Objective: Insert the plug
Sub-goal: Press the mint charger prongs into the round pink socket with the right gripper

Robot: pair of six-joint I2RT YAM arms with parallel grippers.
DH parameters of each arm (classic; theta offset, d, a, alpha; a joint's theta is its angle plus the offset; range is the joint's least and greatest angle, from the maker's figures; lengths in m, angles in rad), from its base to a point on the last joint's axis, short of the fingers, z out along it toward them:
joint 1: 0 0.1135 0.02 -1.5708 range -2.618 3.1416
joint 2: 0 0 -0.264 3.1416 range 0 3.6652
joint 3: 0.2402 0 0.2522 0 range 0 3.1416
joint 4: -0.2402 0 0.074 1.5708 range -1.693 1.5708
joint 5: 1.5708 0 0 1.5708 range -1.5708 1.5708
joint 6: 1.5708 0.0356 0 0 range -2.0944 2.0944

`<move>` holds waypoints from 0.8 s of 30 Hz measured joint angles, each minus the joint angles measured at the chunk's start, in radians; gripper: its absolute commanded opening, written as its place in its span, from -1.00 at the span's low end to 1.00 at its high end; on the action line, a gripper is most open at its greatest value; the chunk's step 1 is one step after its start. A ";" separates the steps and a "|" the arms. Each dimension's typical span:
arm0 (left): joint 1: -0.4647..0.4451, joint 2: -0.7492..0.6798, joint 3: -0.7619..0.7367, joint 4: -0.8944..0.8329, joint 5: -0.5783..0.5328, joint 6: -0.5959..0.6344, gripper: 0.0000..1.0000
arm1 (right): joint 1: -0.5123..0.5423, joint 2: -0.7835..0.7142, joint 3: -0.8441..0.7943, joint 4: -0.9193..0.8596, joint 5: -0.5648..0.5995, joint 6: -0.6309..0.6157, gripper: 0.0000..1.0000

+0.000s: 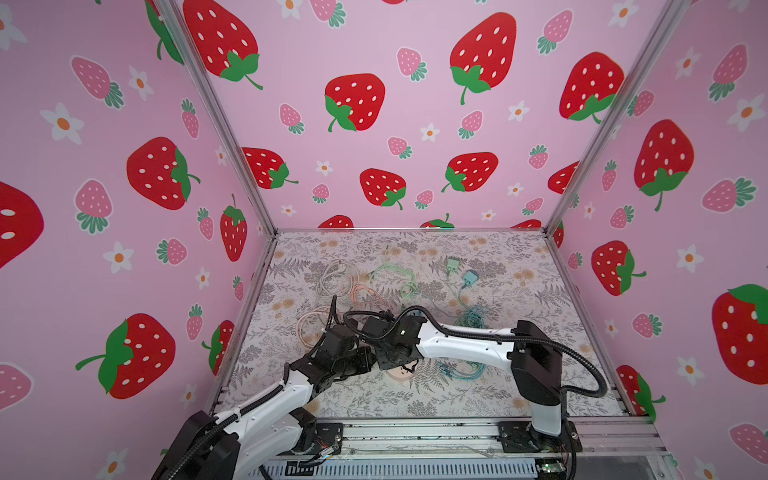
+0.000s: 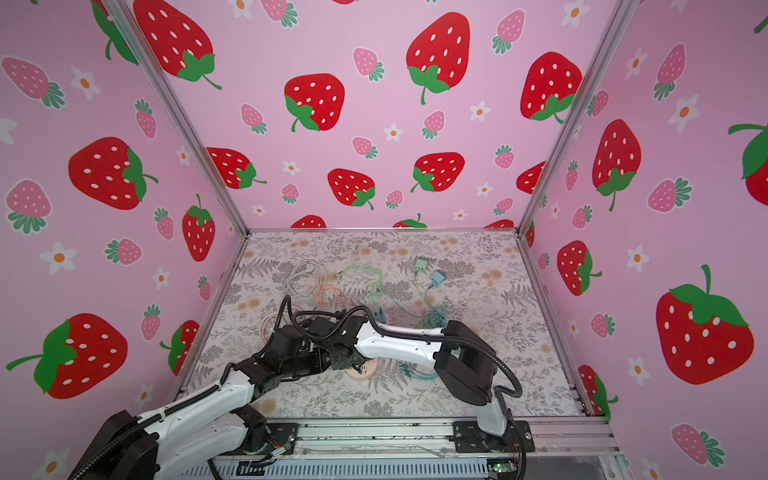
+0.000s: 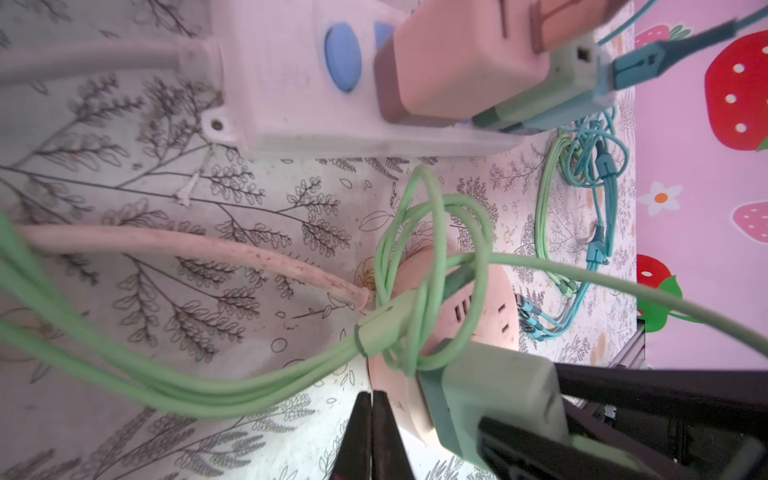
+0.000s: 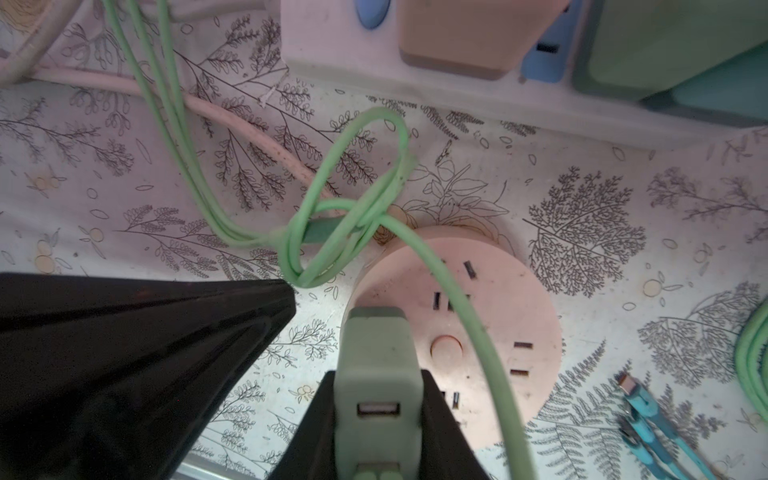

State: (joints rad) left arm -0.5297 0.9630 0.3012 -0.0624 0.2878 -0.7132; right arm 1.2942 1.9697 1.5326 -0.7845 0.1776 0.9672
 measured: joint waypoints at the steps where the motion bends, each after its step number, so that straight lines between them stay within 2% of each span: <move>1: 0.000 -0.013 -0.002 -0.008 -0.003 0.000 -0.86 | 0.000 0.006 0.003 -0.003 0.001 0.000 -0.97; 10: 0.003 -0.040 -0.036 -0.066 -0.034 -0.022 -0.86 | 0.006 0.008 -0.043 0.034 0.002 -0.003 -0.98; 16: 0.005 -0.113 -0.043 -0.113 -0.068 -0.047 -0.83 | 0.017 0.002 -0.065 0.056 0.015 -0.008 -0.97; 24: 0.009 -0.210 -0.047 -0.187 -0.098 -0.063 -0.80 | 0.032 0.071 0.021 0.000 0.065 -0.047 -0.90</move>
State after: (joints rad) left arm -0.5209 0.7532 0.2539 -0.2497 0.1894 -0.7757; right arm 1.3262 2.0407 1.5536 -0.7841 0.2424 0.9207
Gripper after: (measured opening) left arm 0.098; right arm 0.297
